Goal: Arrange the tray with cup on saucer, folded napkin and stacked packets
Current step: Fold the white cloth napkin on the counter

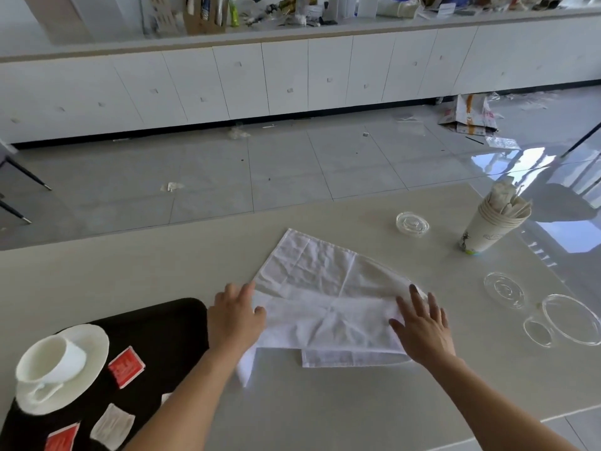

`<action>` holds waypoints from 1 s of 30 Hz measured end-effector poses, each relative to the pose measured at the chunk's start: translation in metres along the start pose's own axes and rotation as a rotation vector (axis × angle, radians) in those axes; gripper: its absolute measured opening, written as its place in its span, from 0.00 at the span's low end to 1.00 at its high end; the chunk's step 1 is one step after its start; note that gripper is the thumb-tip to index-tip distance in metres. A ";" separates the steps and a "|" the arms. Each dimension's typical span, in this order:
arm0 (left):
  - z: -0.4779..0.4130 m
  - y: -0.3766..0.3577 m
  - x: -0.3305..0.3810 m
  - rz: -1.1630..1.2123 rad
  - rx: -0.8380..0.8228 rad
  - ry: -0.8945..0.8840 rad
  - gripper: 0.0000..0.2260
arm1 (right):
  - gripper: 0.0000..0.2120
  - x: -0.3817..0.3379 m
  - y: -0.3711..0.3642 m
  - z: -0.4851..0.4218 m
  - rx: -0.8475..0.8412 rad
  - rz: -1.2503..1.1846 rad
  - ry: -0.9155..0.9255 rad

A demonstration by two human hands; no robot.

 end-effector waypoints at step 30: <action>0.008 -0.073 0.011 -0.077 -0.173 -0.231 0.21 | 0.07 -0.073 -0.014 0.097 0.178 -0.089 0.815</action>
Point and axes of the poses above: each hand's wrist, its own z-axis away from the middle knuckle, its own y-axis out of the back of the hand, x = y × z, the point moved 5 cm from there along -z, towards the middle knuckle, and after that the axes turned 12 degrees about -z, right-handed, at the moved point
